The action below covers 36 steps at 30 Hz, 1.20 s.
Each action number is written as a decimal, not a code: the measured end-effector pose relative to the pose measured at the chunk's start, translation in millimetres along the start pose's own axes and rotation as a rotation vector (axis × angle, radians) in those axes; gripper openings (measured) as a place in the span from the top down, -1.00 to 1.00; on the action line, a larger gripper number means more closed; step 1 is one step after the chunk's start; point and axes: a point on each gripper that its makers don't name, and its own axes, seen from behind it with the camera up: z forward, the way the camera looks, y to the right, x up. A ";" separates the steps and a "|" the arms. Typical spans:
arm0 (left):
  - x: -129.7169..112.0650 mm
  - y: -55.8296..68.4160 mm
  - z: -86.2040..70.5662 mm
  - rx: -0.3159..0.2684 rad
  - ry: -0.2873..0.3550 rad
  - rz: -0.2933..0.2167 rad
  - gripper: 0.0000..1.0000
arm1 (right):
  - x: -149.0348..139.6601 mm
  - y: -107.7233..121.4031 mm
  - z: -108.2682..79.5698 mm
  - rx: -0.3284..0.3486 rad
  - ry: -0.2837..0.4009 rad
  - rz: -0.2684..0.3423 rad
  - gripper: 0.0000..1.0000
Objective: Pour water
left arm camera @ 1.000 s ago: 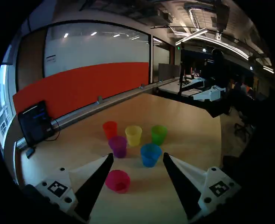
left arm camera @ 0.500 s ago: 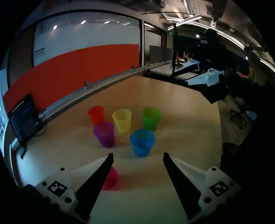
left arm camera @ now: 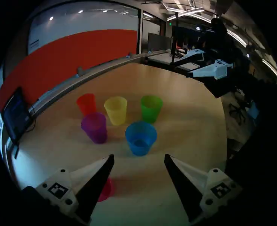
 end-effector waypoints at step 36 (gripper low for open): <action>0.2 2.8 98.8 0.014 -0.085 0.003 -0.98 | -11.4 15.3 9.3 -0.002 -0.018 0.005 -0.99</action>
